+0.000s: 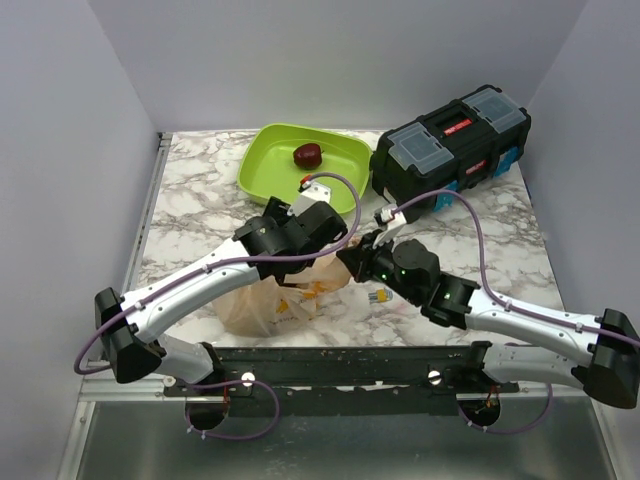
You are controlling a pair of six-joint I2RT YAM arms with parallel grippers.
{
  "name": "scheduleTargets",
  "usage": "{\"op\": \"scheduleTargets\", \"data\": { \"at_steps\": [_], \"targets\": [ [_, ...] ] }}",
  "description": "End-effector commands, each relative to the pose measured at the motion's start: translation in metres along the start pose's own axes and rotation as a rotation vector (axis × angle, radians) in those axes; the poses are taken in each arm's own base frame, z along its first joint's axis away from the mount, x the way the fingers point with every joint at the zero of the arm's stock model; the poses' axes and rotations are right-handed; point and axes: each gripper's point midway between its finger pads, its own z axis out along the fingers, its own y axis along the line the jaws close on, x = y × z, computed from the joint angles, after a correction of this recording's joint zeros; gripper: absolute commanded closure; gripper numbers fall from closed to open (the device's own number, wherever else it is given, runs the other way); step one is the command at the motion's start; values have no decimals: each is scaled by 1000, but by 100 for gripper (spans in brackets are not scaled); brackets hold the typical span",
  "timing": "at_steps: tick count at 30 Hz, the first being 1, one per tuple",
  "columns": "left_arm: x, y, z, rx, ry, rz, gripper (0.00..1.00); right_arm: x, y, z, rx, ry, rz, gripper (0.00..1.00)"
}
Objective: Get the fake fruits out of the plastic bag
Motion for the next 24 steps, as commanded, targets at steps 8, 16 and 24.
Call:
{"op": "scheduleTargets", "data": {
  "at_steps": [8,16,24],
  "targets": [
    [-12,14,-28,104,-120,-135,80,-4,-19,-12,76,-37,-3,99],
    [-35,31,-55,385,-270,-346,100,-30,-34,-12,210,-73,-20,99],
    [-65,103,-111,297,-541,-387,100,-76,-47,-1,351,-89,-132,99]
  ]
}}
